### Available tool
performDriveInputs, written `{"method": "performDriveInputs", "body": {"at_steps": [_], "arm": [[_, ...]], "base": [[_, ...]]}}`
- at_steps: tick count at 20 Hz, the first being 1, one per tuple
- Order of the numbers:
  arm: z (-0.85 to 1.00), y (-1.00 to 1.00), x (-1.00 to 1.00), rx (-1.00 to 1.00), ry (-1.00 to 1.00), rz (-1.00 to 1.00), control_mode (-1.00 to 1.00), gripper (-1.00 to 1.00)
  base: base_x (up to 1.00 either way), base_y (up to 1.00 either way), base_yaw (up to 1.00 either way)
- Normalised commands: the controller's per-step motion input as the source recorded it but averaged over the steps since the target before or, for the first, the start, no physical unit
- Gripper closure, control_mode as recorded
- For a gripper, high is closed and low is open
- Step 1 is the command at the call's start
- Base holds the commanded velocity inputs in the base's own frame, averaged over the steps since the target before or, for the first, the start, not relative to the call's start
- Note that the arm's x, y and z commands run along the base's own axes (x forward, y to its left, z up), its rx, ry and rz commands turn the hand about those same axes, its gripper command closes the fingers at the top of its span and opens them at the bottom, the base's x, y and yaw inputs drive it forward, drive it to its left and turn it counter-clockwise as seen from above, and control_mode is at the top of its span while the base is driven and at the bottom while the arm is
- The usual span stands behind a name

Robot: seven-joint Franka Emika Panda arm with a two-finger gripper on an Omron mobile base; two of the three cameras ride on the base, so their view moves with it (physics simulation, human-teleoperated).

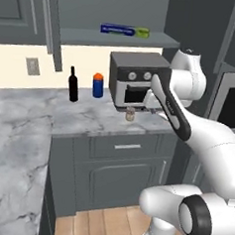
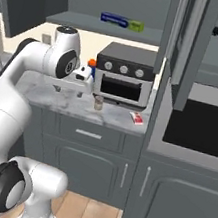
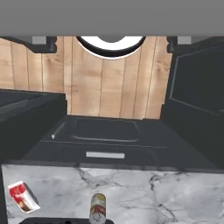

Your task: Pick the bar and canned food from the counter and place them in the cabinets closest to them.

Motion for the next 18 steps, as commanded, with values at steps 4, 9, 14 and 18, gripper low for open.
{"method": "performDriveInputs", "body": {"at_steps": [4,9,14,18], "arm": [[0.00,0.00,0.00,0.00,0.00,0.00,1.00,-1.00],[0.00,0.00,0.00,0.00,0.00,0.00,1.00,-1.00],[0.00,0.00,0.00,0.00,0.00,0.00,1.00,-1.00],[0.00,0.00,0.00,0.00,0.00,0.00,1.00,-1.00]], "base": [[0.69,0.09,-0.02],[0.56,0.09,-0.02],[0.52,0.18,-0.03],[0.47,0.22,-0.03]]}}
